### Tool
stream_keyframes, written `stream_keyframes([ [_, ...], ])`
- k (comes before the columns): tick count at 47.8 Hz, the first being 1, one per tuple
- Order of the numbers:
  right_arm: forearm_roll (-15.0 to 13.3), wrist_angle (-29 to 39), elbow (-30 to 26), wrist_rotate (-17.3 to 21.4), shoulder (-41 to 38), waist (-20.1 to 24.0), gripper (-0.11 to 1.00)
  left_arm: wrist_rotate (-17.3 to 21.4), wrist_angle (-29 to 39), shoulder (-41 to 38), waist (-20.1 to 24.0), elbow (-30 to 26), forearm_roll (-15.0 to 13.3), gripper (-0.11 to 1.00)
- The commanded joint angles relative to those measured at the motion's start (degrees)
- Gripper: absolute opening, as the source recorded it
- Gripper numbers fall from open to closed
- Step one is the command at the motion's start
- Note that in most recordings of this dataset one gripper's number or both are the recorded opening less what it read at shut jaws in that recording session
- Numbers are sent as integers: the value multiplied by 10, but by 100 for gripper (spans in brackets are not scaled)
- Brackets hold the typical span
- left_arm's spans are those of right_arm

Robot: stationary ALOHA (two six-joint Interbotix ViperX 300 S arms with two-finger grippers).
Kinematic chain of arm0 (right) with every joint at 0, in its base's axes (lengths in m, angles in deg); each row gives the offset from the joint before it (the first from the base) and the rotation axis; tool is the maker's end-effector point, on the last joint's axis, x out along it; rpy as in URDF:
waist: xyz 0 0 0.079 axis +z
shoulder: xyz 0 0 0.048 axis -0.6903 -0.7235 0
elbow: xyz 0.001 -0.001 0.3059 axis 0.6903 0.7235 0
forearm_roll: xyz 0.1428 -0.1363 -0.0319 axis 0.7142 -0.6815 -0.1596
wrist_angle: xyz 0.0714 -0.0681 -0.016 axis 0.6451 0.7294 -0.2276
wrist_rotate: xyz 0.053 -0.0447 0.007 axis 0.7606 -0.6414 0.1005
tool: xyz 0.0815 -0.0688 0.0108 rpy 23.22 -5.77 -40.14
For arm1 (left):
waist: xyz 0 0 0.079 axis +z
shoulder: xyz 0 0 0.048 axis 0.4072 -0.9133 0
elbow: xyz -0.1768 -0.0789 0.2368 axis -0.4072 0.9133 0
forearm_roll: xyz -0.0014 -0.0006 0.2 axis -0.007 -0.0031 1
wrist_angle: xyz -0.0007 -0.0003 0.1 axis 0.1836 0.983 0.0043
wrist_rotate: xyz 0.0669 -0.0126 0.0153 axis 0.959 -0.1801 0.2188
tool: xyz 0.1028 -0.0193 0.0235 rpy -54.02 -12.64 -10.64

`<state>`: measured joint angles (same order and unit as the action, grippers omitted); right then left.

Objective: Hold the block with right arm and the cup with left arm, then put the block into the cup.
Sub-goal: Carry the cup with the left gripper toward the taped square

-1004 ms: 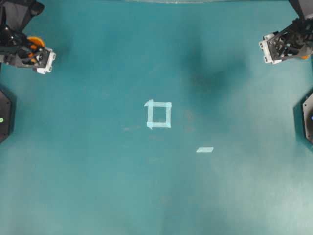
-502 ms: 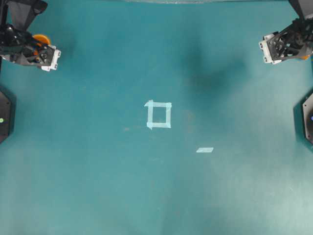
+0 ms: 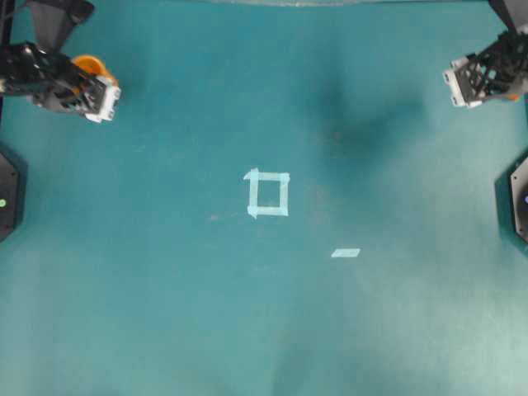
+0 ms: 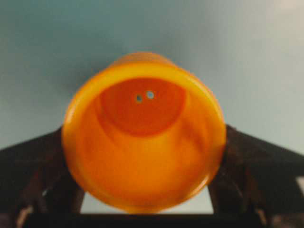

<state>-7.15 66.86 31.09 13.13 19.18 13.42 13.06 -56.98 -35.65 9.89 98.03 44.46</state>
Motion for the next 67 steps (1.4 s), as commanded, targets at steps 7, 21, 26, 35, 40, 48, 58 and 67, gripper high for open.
stream_keyframes([
  [7, -1, 34, 15, 40, 7, -39, 69, 1, 86, -18, -79, -112, -1, 67],
  [21, 21, 32, 32, 151, -4, -93, 68, 11, 149, -99, -171, -245, -1, 67],
  [26, 22, 22, 43, 183, -20, -96, 68, 12, 156, -123, -192, -284, -1, 67],
  [35, 18, -18, 64, 234, -51, -106, 68, 15, 176, -149, -204, -331, -1, 67],
  [40, 12, -26, 70, 250, -57, -115, 68, 23, 185, -157, -214, -346, -1, 67],
  [48, 1, -22, 76, 263, -55, -140, 68, 39, 196, -170, -242, -367, -1, 67],
  [58, -12, -25, 80, 263, -56, -167, 68, 41, 231, -189, -271, -400, -1, 67],
  [67, -18, -40, 91, 263, -59, -185, 68, 40, 240, -194, -279, -410, -3, 67],
])
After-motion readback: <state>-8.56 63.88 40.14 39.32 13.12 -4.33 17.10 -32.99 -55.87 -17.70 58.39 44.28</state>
